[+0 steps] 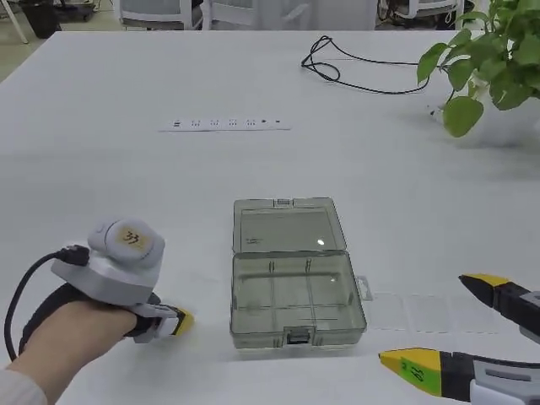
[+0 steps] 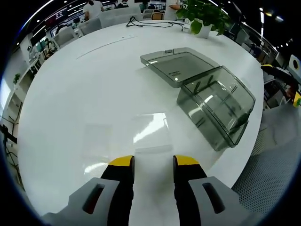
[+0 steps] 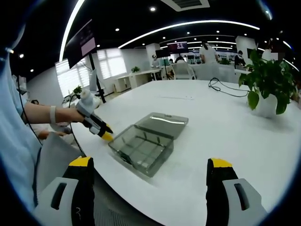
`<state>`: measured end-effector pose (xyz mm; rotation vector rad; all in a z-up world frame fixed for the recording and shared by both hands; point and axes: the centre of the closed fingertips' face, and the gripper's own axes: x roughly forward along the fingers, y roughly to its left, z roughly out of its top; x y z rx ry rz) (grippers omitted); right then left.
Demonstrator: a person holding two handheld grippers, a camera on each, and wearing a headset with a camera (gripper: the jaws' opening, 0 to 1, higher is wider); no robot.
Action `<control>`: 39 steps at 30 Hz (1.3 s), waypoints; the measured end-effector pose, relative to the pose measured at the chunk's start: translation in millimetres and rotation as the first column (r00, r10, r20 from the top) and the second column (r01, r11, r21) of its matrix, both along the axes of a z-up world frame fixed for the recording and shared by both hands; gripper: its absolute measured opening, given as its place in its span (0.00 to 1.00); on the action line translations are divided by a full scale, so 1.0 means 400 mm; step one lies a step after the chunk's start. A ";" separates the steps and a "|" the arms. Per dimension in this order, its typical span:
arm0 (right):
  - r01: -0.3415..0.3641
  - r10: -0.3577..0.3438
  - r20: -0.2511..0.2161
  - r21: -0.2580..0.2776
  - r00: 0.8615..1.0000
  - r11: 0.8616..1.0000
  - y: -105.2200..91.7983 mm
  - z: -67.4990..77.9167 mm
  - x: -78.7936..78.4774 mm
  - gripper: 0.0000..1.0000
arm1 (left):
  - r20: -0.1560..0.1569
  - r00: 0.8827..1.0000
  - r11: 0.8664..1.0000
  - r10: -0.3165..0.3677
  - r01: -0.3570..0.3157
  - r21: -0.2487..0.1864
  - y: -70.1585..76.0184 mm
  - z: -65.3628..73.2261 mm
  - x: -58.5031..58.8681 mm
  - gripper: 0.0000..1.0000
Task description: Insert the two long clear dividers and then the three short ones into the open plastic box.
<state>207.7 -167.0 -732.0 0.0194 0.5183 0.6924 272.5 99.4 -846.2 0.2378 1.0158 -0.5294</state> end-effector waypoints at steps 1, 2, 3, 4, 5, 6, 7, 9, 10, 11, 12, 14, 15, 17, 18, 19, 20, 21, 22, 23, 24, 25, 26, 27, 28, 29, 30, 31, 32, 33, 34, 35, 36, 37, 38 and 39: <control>0.000 0.000 0.000 0.001 1.000 1.000 0.001 0.000 0.000 1.00 | 0.001 1.000 1.000 -0.001 0.001 0.000 0.000 0.000 0.000 0.31; -0.002 0.002 0.000 0.001 1.000 1.000 0.001 -0.001 -0.001 1.00 | -0.001 1.000 1.000 0.003 -0.003 -0.003 0.001 0.000 0.000 0.31; -0.003 0.003 0.000 0.001 1.000 1.000 0.001 -0.001 -0.001 1.00 | -0.001 1.000 1.000 0.004 -0.004 -0.004 0.001 0.000 0.000 0.31; -0.003 0.003 -0.001 0.000 1.000 1.000 0.001 -0.002 -0.001 1.00 | 0.000 1.000 1.000 0.005 -0.005 -0.005 0.002 0.001 0.001 0.31; -0.003 0.003 -0.001 0.001 1.000 1.000 0.001 -0.002 -0.001 1.00 | -0.002 1.000 1.000 0.006 -0.006 -0.007 0.002 0.001 0.000 0.31; -0.002 0.002 -0.002 0.004 1.000 1.000 0.001 -0.002 -0.001 1.00 | -0.003 1.000 1.000 0.008 -0.008 -0.009 0.003 0.001 0.000 0.31; -0.001 0.001 -0.003 0.004 1.000 1.000 0.001 -0.003 -0.001 1.00 | -0.004 1.000 1.000 0.010 -0.010 -0.010 0.003 0.001 -0.001 0.31; -0.003 0.003 -0.004 0.002 1.000 1.000 0.002 -0.003 -0.002 1.00 | -0.004 1.000 1.000 0.019 -0.019 -0.019 0.002 0.004 -0.003 0.31; -0.003 0.003 -0.003 0.002 1.000 1.000 0.002 -0.004 -0.002 1.00 | -0.006 1.000 0.999 0.021 -0.021 -0.025 0.001 0.004 -0.005 0.31; -0.004 0.004 -0.004 0.004 1.000 1.000 0.002 -0.004 -0.002 1.00 | -0.007 1.000 0.999 0.026 -0.026 -0.031 0.000 0.007 -0.007 0.31; -0.004 0.004 -0.006 0.005 1.000 1.000 0.004 -0.005 -0.002 1.00 | -0.010 0.999 0.999 0.030 -0.031 -0.036 -0.001 0.008 -0.008 0.31; -0.006 0.006 -0.007 0.003 1.000 1.000 0.005 -0.007 -0.002 1.00 | -0.010 0.999 0.998 0.037 -0.037 -0.043 -0.001 0.009 -0.008 0.31; -0.006 0.006 -0.009 0.004 1.000 1.000 0.006 -0.008 -0.002 1.00 | -0.008 0.999 0.998 0.041 -0.041 -0.051 -0.002 0.012 -0.009 0.31; -0.007 0.007 -0.011 0.008 1.000 1.000 0.009 -0.009 -0.003 1.00 | -0.005 0.999 0.997 0.048 -0.048 -0.062 -0.003 0.015 -0.006 0.31; -0.008 0.008 -0.012 0.008 1.000 1.000 0.011 -0.010 -0.003 1.00 | 0.001 0.999 0.997 0.049 -0.048 -0.066 -0.004 0.019 -0.005 0.31; -0.010 0.010 -0.012 0.008 1.000 1.000 0.012 -0.011 -0.003 1.00 | 0.006 0.999 0.996 0.048 -0.048 -0.069 -0.006 0.023 -0.005 0.31; -0.011 0.011 -0.012 0.009 1.000 1.000 0.014 -0.011 -0.004 1.00 | 0.009 0.999 0.996 0.051 -0.050 -0.077 -0.007 0.027 -0.005 0.31; -0.012 0.012 -0.014 0.010 1.000 1.000 0.016 -0.011 -0.004 1.00 | 0.012 0.998 0.995 0.056 -0.055 -0.084 -0.007 0.031 -0.004 0.31; -0.014 0.014 -0.017 0.012 1.000 1.000 0.018 -0.012 -0.006 1.00 | 0.016 0.998 0.995 0.058 -0.056 -0.088 -0.006 0.036 -0.003 0.31; -0.014 0.014 -0.018 0.012 1.000 1.000 0.019 -0.012 -0.006 1.00 | 0.022 0.998 0.994 0.059 -0.057 -0.091 -0.005 0.040 -0.001 0.31; -0.013 0.014 -0.016 0.014 1.000 1.000 0.020 -0.011 -0.006 1.00 | 0.030 0.998 0.994 0.061 -0.058 -0.096 -0.004 0.046 0.001 0.31; -0.013 0.013 -0.016 0.015 1.000 1.000 0.021 -0.011 -0.007 1.00 | 0.035 0.997 0.993 0.062 -0.058 -0.100 -0.003 0.050 0.004 0.31; -0.013 0.013 -0.017 0.016 1.000 1.000 0.022 -0.012 -0.007 1.00 | 0.039 0.997 0.992 0.068 -0.063 -0.107 -0.001 0.055 0.005 0.31; -0.012 0.013 -0.017 0.017 1.000 1.000 0.022 -0.011 -0.006 1.00 | 0.045 0.996 0.991 0.074 -0.068 -0.116 0.000 0.060 0.009 0.31; -0.011 0.011 -0.016 0.020 1.000 1.000 0.023 -0.010 -0.006 1.00 | 0.049 0.996 0.990 0.078 -0.071 -0.123 0.000 0.065 0.010 0.31; -0.009 0.010 -0.017 0.023 1.000 1.000 0.025 -0.009 -0.005 1.00 | 0.056 0.995 0.988 0.083 -0.075 -0.132 0.000 0.074 0.009 0.31; -0.008 0.008 -0.017 0.027 1.000 1.000 0.027 -0.008 -0.004 1.00 | 0.058 0.995 0.987 0.085 -0.077 -0.138 0.000 0.079 0.009 0.31; -0.006 0.006 -0.017 0.033 1.000 0.999 0.028 -0.006 -0.003 1.00 | 0.066 0.994 0.986 0.091 -0.080 -0.148 -0.003 0.089 0.009 0.31; -0.004 0.005 -0.017 0.035 1.000 0.999 0.028 -0.006 -0.001 1.00 | 0.069 0.993 0.985 0.093 -0.082 -0.150 -0.003 0.092 0.009 0.31; -0.002 0.003 -0.017 0.037 1.000 0.999 0.028 -0.005 0.000 1.00 | 0.074 0.993 0.984 0.095 -0.083 -0.157 -0.002 0.098 0.011 0.31; -0.001 0.002 -0.018 0.039 1.000 0.999 0.029 -0.004 0.001 1.00 | 0.078 0.992 0.983 0.098 -0.084 -0.165 -0.003 0.103 0.012 0.31; 0.002 -0.001 -0.020 0.047 1.000 0.999 0.031 -0.001 0.003 1.00 | 0.085 0.991 0.981 0.104 -0.087 -0.176 -0.005 0.111 0.014 0.31; 0.004 -0.003 -0.020 0.054 1.000 0.999 0.032 0.000 0.005 1.00 | 0.090 0.990 0.979 0.106 -0.088 -0.181 -0.006 0.117 0.015 0.31; 0.008 -0.006 -0.021 0.063 1.000 0.998 0.033 0.004 0.008 1.00 | 0.097 0.989 0.976 0.112 -0.091 -0.195 -0.010 0.126 0.017 0.31; 0.010 -0.009 -0.021 0.068 1.000 0.998 0.035 0.007 0.009 1.00 | 0.103 0.988 0.975 0.115 -0.092 -0.204 -0.013 0.133 0.018 0.30; 0.014 -0.012 -0.022 0.077 1.000 0.997 0.037 0.011 0.012 0.99 | 0.106 0.987 0.970 0.121 -0.095 -0.224 -0.020 0.142 0.019 0.30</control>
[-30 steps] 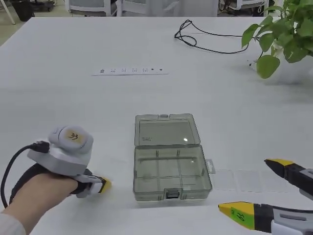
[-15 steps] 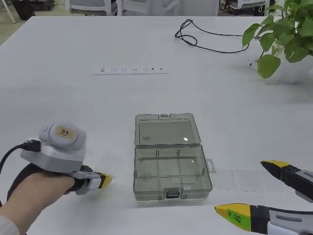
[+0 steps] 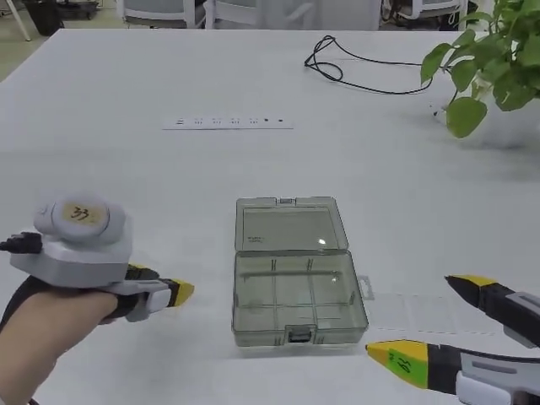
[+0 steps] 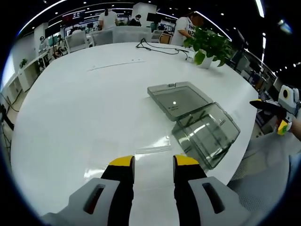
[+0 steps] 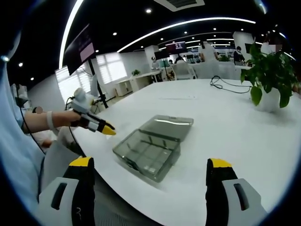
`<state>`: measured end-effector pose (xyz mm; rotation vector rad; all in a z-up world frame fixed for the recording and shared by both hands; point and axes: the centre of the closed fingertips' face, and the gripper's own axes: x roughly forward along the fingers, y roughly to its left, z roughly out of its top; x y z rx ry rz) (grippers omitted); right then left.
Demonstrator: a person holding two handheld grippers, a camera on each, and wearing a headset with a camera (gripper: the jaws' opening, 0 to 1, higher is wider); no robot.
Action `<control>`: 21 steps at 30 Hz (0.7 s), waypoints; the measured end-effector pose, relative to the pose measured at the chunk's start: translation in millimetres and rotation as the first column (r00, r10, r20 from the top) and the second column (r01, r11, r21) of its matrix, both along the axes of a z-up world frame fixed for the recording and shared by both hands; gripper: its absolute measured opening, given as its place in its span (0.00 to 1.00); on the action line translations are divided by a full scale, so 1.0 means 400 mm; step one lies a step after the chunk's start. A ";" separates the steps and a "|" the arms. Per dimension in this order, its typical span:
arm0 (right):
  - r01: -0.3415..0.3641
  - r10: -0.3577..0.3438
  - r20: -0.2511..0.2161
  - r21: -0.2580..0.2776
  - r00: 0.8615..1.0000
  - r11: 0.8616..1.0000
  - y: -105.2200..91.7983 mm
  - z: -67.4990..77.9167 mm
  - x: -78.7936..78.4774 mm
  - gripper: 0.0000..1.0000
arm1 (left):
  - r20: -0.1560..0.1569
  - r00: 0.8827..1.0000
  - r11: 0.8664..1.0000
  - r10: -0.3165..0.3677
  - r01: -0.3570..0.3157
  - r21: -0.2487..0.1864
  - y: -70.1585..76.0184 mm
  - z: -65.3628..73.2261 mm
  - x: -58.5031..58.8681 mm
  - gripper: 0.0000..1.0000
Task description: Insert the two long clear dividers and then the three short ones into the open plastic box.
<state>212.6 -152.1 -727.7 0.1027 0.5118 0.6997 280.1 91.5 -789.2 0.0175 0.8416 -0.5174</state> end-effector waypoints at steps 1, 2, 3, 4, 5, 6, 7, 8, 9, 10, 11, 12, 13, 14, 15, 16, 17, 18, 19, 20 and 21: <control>0.002 -0.002 0.000 0.006 1.000 1.000 0.002 0.002 0.003 0.99 | 0.003 1.000 1.000 0.001 -0.001 -0.012 -0.005 0.006 0.000 0.30; 0.003 -0.003 0.000 0.012 1.000 1.000 0.004 0.004 0.005 0.98 | 0.012 1.000 1.000 0.002 -0.001 -0.020 -0.010 0.013 0.001 0.30; 0.005 -0.005 0.001 0.019 1.000 1.000 0.008 0.008 0.008 0.98 | 0.020 1.000 1.000 -0.002 0.002 -0.027 -0.018 0.022 0.000 0.30; 0.003 -0.003 0.002 0.019 1.000 1.000 0.011 0.009 0.010 0.98 | 0.023 1.000 1.000 -0.005 0.006 -0.030 -0.023 0.025 0.000 0.30; 0.001 -0.001 0.005 0.020 1.000 1.000 0.017 0.012 0.012 0.98 | 0.027 1.000 0.999 -0.004 0.005 -0.038 -0.029 0.030 0.001 0.30; -0.001 0.001 0.005 0.019 1.000 1.000 0.020 0.013 0.013 0.98 | 0.030 1.000 0.999 -0.004 0.005 -0.046 -0.034 0.033 0.001 0.30; -0.005 0.005 0.005 0.019 1.000 1.000 0.025 0.014 0.017 0.97 | 0.033 0.999 0.998 -0.003 0.005 -0.058 -0.041 0.038 0.002 0.30; -0.008 0.008 0.004 0.020 1.000 1.000 0.029 0.015 0.020 0.97 | 0.036 0.999 0.998 -0.002 0.004 -0.066 -0.046 0.042 0.002 0.30; -0.010 0.010 0.005 0.022 1.000 1.000 0.032 0.016 0.023 0.96 | 0.038 0.999 0.997 -0.004 0.006 -0.073 -0.052 0.046 0.001 0.30; -0.013 0.013 0.008 0.026 1.000 1.000 0.038 0.020 0.026 0.96 | 0.042 0.999 0.997 -0.006 0.010 -0.078 -0.060 0.050 0.001 0.30; -0.015 0.015 0.010 0.029 1.000 0.999 0.043 0.023 0.029 0.96 | 0.048 0.999 0.997 -0.009 0.013 -0.081 -0.066 0.055 0.000 0.30; -0.018 0.018 0.010 0.033 1.000 0.999 0.051 0.026 0.033 0.95 | 0.053 0.999 0.996 -0.014 0.018 -0.087 -0.074 0.060 0.000 0.30; -0.020 0.020 0.011 0.036 1.000 0.999 0.056 0.029 0.036 0.94 | 0.057 0.998 0.996 -0.016 0.021 -0.092 -0.080 0.065 0.000 0.30; -0.024 0.024 0.011 0.044 1.000 0.999 0.064 0.033 0.041 0.94 | 0.064 0.998 0.995 -0.020 0.026 -0.101 -0.089 0.073 -0.001 0.30; -0.026 0.026 0.010 0.048 1.000 0.998 0.068 0.034 0.044 0.93 | 0.068 0.997 0.994 -0.022 0.030 -0.106 -0.095 0.078 -0.001 0.30; -0.029 0.029 0.013 0.059 1.000 0.998 0.077 0.038 0.049 0.93 | 0.075 0.997 0.993 -0.026 0.035 -0.111 -0.103 0.085 -0.001 0.30; -0.030 0.030 0.012 0.063 0.999 0.998 0.082 0.039 0.053 0.93 | 0.080 0.996 0.993 -0.029 0.038 -0.115 -0.109 0.089 -0.001 0.30; -0.034 0.033 0.009 0.069 0.999 0.997 0.092 0.041 0.058 0.92 | 0.083 0.996 0.992 -0.033 0.043 -0.118 -0.115 0.092 -0.002 0.30; -0.036 0.035 0.008 0.073 0.999 0.997 0.096 0.042 0.060 0.90 | 0.087 0.996 0.992 -0.036 0.046 -0.121 -0.122 0.095 -0.002 0.30; -0.039 0.038 0.009 0.083 0.999 0.996 0.106 0.046 0.065 0.89 | 0.089 0.995 0.991 -0.038 0.049 -0.124 -0.126 0.097 -0.003 0.30; -0.040 0.040 0.010 0.089 0.999 0.995 0.114 0.049 0.068 0.88 | 0.090 0.995 0.990 -0.044 0.056 -0.130 -0.134 0.099 -0.004 0.30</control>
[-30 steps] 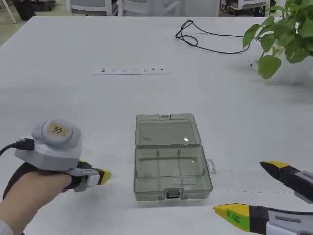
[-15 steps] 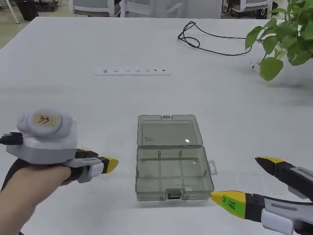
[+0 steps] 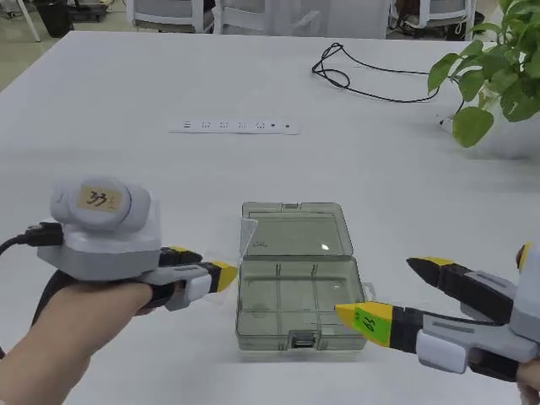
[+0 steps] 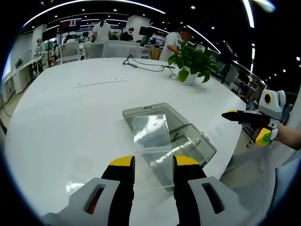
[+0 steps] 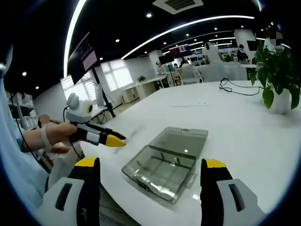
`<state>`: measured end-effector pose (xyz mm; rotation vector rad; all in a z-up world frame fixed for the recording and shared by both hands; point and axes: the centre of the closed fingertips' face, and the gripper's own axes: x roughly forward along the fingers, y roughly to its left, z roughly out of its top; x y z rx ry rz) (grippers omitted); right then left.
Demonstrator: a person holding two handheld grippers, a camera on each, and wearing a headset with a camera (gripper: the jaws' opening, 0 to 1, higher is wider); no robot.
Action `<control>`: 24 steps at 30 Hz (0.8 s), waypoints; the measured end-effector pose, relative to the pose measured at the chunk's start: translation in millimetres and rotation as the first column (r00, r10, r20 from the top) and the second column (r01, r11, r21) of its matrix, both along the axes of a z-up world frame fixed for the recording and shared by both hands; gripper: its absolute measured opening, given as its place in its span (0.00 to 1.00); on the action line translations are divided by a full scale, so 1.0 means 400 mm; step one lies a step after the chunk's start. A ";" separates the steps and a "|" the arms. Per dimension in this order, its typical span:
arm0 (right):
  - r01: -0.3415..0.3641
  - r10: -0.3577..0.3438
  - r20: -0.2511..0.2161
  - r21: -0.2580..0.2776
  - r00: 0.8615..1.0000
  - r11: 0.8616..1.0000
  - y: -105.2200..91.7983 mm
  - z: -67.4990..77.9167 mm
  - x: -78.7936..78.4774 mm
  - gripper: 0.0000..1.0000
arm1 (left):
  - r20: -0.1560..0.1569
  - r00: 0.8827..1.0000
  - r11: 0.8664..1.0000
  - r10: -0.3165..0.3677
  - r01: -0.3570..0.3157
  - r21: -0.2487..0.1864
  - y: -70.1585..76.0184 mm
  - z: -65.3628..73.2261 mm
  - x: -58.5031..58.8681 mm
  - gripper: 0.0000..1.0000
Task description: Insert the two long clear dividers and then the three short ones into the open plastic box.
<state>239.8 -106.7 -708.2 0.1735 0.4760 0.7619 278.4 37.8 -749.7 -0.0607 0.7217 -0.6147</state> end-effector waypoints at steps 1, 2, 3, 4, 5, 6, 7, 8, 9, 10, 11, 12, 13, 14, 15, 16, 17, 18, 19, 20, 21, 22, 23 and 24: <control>-0.004 0.004 -0.008 0.010 1.000 1.000 0.012 0.002 0.004 0.87 | 0.002 1.000 1.000 -0.001 0.001 -0.003 -0.004 0.001 -0.001 0.30; -0.004 0.004 -0.020 0.017 1.000 1.000 0.019 0.001 0.007 0.84 | 0.004 1.000 1.000 -0.006 0.006 -0.008 -0.012 0.002 -0.001 0.30; -0.003 0.004 -0.023 0.031 1.000 1.000 0.027 0.003 0.011 0.84 | 0.003 1.000 1.000 -0.009 0.009 -0.010 -0.015 0.002 -0.002 0.30; 0.001 0.001 -0.031 0.054 1.000 0.999 0.039 0.007 0.017 0.84 | 0.006 1.000 1.000 -0.013 0.013 -0.011 -0.021 0.001 -0.002 0.30; 0.007 -0.003 -0.045 0.078 0.999 0.997 0.051 0.010 0.023 0.83 | 0.003 1.000 1.000 -0.017 0.017 -0.014 -0.026 0.000 -0.004 0.30; 0.011 -0.006 -0.051 0.097 0.999 0.995 0.059 0.013 0.028 0.83 | -0.002 1.000 1.000 -0.021 0.021 -0.018 -0.032 -0.001 -0.005 0.30; 0.017 -0.009 -0.067 0.116 0.998 0.993 0.067 0.013 0.034 0.82 | 0.001 1.000 1.000 -0.023 0.023 -0.019 -0.037 -0.002 -0.005 0.30; 0.022 -0.011 -0.081 0.136 0.997 0.990 0.075 0.016 0.038 0.81 | 0.000 1.000 0.999 -0.026 0.026 -0.020 -0.041 -0.003 -0.005 0.30; 0.027 -0.013 -0.095 0.148 0.995 0.989 0.080 0.015 0.041 0.80 | -0.001 1.000 0.999 -0.031 0.031 -0.022 -0.046 -0.004 -0.004 0.30; 0.040 -0.020 -0.123 0.164 0.992 0.986 0.085 0.011 0.047 0.78 | 0.001 0.999 0.999 -0.032 0.032 -0.027 -0.051 -0.001 -0.004 0.30; 0.047 -0.022 -0.136 0.181 0.990 0.982 0.091 0.011 0.051 0.76 | 0.001 0.999 0.999 -0.035 0.035 -0.031 -0.057 0.001 -0.004 0.30; 0.064 -0.030 -0.167 0.204 0.985 0.977 0.094 0.007 0.058 0.75 | 0.003 0.999 0.999 -0.037 0.037 -0.032 -0.060 0.002 -0.003 0.30; 0.072 -0.032 -0.182 0.223 0.983 0.972 0.098 0.007 0.062 0.73 | 0.007 0.999 0.999 -0.040 0.041 -0.034 -0.067 0.005 0.000 0.30; 0.085 -0.037 -0.198 0.239 0.980 0.967 0.100 0.006 0.066 0.71 | 0.009 0.999 0.998 -0.044 0.044 -0.035 -0.071 0.007 0.000 0.30; 0.102 -0.045 -0.219 0.253 0.975 0.962 0.101 0.004 0.072 0.70 | 0.012 0.999 0.998 -0.048 0.049 -0.038 -0.078 0.011 0.000 0.30; 0.113 -0.049 -0.226 0.278 0.973 0.954 0.103 0.005 0.079 0.69 | 0.016 0.999 0.998 -0.051 0.052 -0.038 -0.082 0.013 -0.001 0.30; 0.132 -0.062 -0.242 0.285 0.968 0.949 0.102 0.002 0.086 0.67 | 0.017 0.998 0.998 -0.057 0.057 -0.038 -0.090 0.016 -0.003 0.30; 0.127 -0.060 -0.241 0.273 0.969 0.954 0.102 -0.005 0.091 0.66 | 0.018 0.998 0.997 -0.059 0.059 -0.042 -0.093 0.017 -0.001 0.30; 0.132 -0.064 -0.250 0.268 0.966 0.954 0.102 -0.010 0.093 0.63 | 0.018 0.998 0.997 -0.059 0.060 -0.047 -0.097 0.017 0.000 0.30; 0.140 -0.065 -0.270 0.270 0.961 0.952 0.103 -0.017 0.096 0.61 | 0.018 0.998 0.997 -0.065 0.066 -0.049 -0.104 0.018 0.001 0.30; 0.157 -0.068 -0.293 0.292 0.954 0.943 0.106 -0.017 0.098 0.58 | 0.019 0.998 0.996 -0.067 0.068 -0.049 -0.108 0.018 0.001 0.30; 0.182 -0.073 -0.330 0.312 0.941 0.933 0.109 -0.022 0.100 0.56 | 0.023 0.997 0.996 -0.071 0.072 -0.053 -0.115 0.022 0.001 0.30; 0.188 -0.075 -0.335 0.321 0.939 0.928 0.110 -0.024 0.103 0.54 | 0.024 0.997 0.996 -0.073 0.074 -0.055 -0.120 0.023 0.002 0.30; 0.205 -0.087 -0.353 0.314 0.932 0.927 0.109 -0.032 0.106 0.52 | 0.025 0.997 0.995 -0.074 0.075 -0.058 -0.126 0.024 0.001 0.30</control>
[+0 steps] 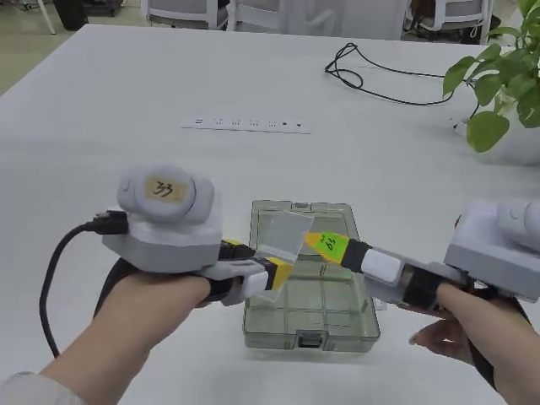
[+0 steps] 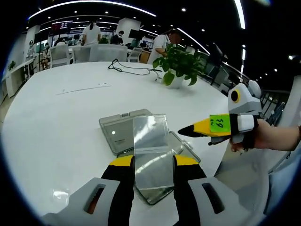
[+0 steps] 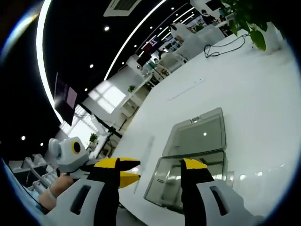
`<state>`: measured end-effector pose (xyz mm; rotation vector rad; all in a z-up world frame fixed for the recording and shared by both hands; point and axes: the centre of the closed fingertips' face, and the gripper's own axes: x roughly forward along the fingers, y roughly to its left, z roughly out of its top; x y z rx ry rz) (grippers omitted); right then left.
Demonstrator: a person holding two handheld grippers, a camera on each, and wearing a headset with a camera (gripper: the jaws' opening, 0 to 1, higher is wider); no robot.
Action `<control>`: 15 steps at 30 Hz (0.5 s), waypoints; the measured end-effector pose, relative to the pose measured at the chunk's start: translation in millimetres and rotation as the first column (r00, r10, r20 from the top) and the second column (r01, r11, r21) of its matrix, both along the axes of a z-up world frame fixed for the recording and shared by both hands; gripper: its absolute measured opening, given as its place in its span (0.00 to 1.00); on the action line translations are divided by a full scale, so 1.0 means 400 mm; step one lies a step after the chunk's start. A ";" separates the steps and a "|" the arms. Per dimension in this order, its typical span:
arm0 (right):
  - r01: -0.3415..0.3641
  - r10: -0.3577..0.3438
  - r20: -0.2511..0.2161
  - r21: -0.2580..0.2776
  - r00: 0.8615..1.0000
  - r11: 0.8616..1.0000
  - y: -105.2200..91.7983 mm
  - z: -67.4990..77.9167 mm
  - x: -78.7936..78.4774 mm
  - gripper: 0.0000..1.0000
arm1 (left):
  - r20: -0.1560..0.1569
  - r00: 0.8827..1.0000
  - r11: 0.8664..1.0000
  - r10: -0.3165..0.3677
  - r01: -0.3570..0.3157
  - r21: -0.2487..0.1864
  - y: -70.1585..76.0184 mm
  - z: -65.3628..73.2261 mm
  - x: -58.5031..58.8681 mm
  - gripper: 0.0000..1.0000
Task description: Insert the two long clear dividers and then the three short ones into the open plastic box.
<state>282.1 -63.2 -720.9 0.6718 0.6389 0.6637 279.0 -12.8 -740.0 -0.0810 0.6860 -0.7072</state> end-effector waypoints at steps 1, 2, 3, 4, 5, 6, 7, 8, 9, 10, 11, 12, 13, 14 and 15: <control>-0.008 0.008 0.002 -0.005 1.000 1.000 0.003 -0.006 0.001 0.50 | 0.001 1.000 1.000 -0.002 0.002 -0.001 -0.004 0.000 0.000 0.30; -0.006 0.006 -0.023 0.008 1.000 1.000 0.005 -0.009 -0.001 0.46 | 0.001 1.000 1.000 -0.005 0.005 -0.002 -0.008 0.000 0.000 0.30; 0.005 -0.003 -0.056 0.041 0.998 0.999 0.009 -0.010 -0.002 0.41 | 0.002 1.000 1.000 -0.007 0.007 -0.004 -0.012 0.000 0.000 0.30; 0.017 -0.013 -0.071 0.060 0.997 0.998 0.010 -0.010 0.000 0.38 | 0.002 1.000 1.000 -0.010 0.010 -0.005 -0.016 0.000 -0.002 0.30; 0.024 -0.018 -0.084 0.078 0.996 0.997 0.012 -0.010 0.001 0.36 | 0.002 1.000 1.000 -0.010 0.010 -0.005 -0.017 0.000 -0.003 0.30; 0.031 -0.024 -0.091 0.081 0.996 0.996 0.010 -0.013 0.003 0.35 | 0.003 1.000 1.000 -0.012 0.012 -0.006 -0.021 0.000 -0.005 0.30; 0.038 -0.027 -0.114 0.097 0.993 0.995 0.012 -0.015 0.002 0.33 | 0.000 1.000 1.000 -0.012 0.012 -0.010 -0.023 0.000 -0.006 0.30; 0.031 -0.020 -0.113 0.098 0.993 0.995 0.015 -0.015 0.002 0.31 | 0.000 1.000 1.000 -0.014 0.014 -0.014 -0.025 0.001 -0.007 0.30; 0.037 -0.024 -0.123 0.105 0.992 0.994 0.012 -0.018 0.009 0.28 | -0.001 1.000 1.000 -0.014 0.014 -0.013 -0.026 0.000 -0.007 0.30; 0.045 -0.030 -0.137 0.113 0.990 0.993 0.012 -0.020 0.012 0.28 | 0.000 1.000 1.000 -0.015 0.015 -0.013 -0.028 0.001 -0.008 0.30; 0.051 -0.030 -0.153 0.134 0.988 0.990 0.016 -0.019 0.011 0.27 | -0.001 1.000 1.000 -0.015 0.015 -0.018 -0.031 0.002 -0.010 0.30; 0.057 -0.029 -0.178 0.152 0.984 0.987 0.019 -0.019 0.009 0.24 | -0.004 1.000 1.000 -0.014 0.014 -0.025 -0.034 0.003 -0.011 0.30; 0.061 -0.031 -0.187 0.155 0.982 0.986 0.018 -0.023 0.010 0.23 | -0.001 1.000 0.999 -0.013 0.013 -0.029 -0.038 0.005 -0.011 0.30; 0.063 -0.032 -0.188 0.157 0.982 0.986 0.013 -0.031 0.023 0.21 | 0.001 1.000 1.000 -0.015 0.015 -0.025 -0.039 0.004 -0.011 0.30; 0.060 -0.030 -0.190 0.155 0.981 0.986 0.013 -0.036 0.027 0.20 | 0.000 1.000 1.000 -0.017 0.017 -0.021 -0.040 0.003 -0.011 0.30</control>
